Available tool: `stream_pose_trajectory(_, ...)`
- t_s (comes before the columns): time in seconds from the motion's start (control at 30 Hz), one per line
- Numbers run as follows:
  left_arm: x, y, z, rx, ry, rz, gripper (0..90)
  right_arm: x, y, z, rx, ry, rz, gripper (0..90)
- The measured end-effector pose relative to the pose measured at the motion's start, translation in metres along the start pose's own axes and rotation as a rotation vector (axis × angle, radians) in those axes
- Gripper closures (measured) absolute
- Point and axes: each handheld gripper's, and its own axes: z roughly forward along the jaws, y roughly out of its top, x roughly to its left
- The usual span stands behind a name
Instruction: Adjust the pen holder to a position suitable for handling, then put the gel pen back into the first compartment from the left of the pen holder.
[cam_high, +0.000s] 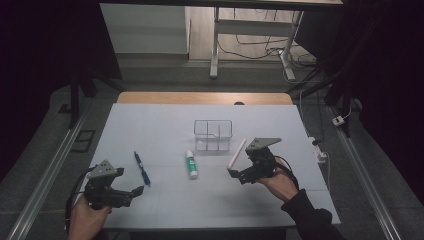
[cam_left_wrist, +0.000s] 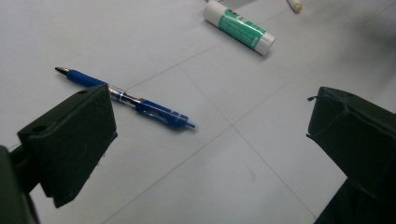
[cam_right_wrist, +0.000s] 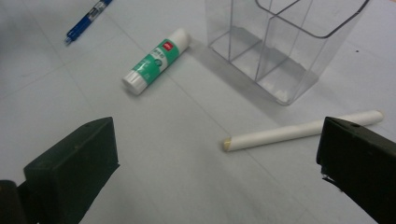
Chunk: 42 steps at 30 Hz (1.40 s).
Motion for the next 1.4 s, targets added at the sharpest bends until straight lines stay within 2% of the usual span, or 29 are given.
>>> stream_pose_trajectory(0.3, 0.006, 0.004, 0.007, 0.025, 0.043, -0.003, 0.0, 0.016, -0.008, -0.007, 0.001, 0.026, -0.011, 0.0)
stream_pose_trajectory(0.5, 0.015, 0.007, 0.016, 0.06, 0.065, -0.031, 0.0, 0.028, -0.015, -0.009, 0.018, 0.032, -0.044, 0.0)
stream_pose_trajectory(0.57, 0.02, 0.008, 0.019, 0.055, 0.057, -0.052, 0.0, 0.03, -0.016, -0.008, 0.028, 0.03, -0.051, 0.0)
stream_pose_trajectory(0.6, 0.025, 0.01, 0.022, 0.056, 0.027, -0.061, 0.0, 0.03, -0.017, -0.007, 0.033, 0.025, -0.054, 0.0)
stream_pose_trajectory(0.73, 0.026, 0.014, 0.031, 0.087, 0.042, -0.047, 0.8, 0.029, -0.019, -0.003, 0.047, 0.02, -0.051, 0.0)
stream_pose_trajectory(0.83, 0.026, 0.016, 0.04, 0.116, 0.06, -0.016, 2.7, 0.029, -0.019, -0.003, 0.047, 0.018, -0.05, 0.0)
stream_pose_trajectory(0.9, 0.027, 0.018, 0.044, 0.128, 0.058, -0.005, 8.4, 0.028, -0.019, -0.003, 0.047, 0.02, -0.048, 0.0)
stream_pose_trajectory(0.97, 0.028, 0.019, 0.048, 0.132, 0.053, 0.002, 23.4, 0.028, -0.019, -0.003, 0.047, 0.02, -0.046, 0.0)
stream_pose_trajectory(1.0, 0.029, 0.019, 0.049, 0.135, 0.057, 0.006, 23.4, 0.028, -0.019, -0.003, 0.047, 0.021, -0.047, 0.0)
stream_pose_trajectory(1.03, 0.03, 0.02, 0.051, 0.141, 0.057, 0.008, 28.3, 0.028, -0.019, -0.002, 0.048, 0.022, -0.046, 0.0)
stream_pose_trajectory(1.07, 0.031, 0.02, 0.053, 0.147, 0.048, 0.011, 43.1, 0.028, -0.019, -0.002, 0.05, 0.025, -0.041, 0.0)
stream_pose_trajectory(1.1, 0.032, 0.021, 0.056, 0.154, 0.039, 0.017, 43.1, 0.028, -0.019, -0.002, 0.05, 0.025, -0.041, 0.0)
stream_pose_trajectory(1.17, 0.032, 0.022, 0.061, 0.185, 0.035, 0.038, 57.1, 0.028, -0.019, -0.002, 0.051, 0.028, -0.036, 0.0)
stream_pose_trajectory(1.23, 0.031, 0.025, 0.065, 0.201, 0.032, 0.053, 65.7, 0.028, -0.019, -0.002, 0.055, 0.028, -0.037, 0.0)
stream_pose_trajectory(1.27, 0.031, 0.026, 0.067, 0.209, 0.026, 0.059, 65.7, 0.028, -0.019, -0.002, 0.055, 0.028, -0.037, 0.0)
stream_pose_trajectory(1.3, 0.03, 0.026, 0.07, 0.211, 0.017, 0.063, 75.7, 0.028, -0.019, -0.002, 0.056, 0.026, -0.037, 0.0)
stream_pose_trajectory(1.33, 0.031, 0.027, 0.073, 0.22, 0.012, 0.062, 75.7, 0.028, -0.019, -0.002, 0.056, 0.026, -0.037, 0.0)
stream_pose_trajectory(1.37, 0.031, 0.027, 0.075, 0.233, 0.009, 0.062, 83.2, 0.028, -0.019, -0.001, 0.055, 0.027, -0.038, 0.0)
stream_pose_trajectory(1.4, 0.031, 0.028, 0.078, 0.247, 0.004, 0.066, 83.2, 0.028, -0.019, -0.001, 0.055, 0.027, -0.038, 0.0)
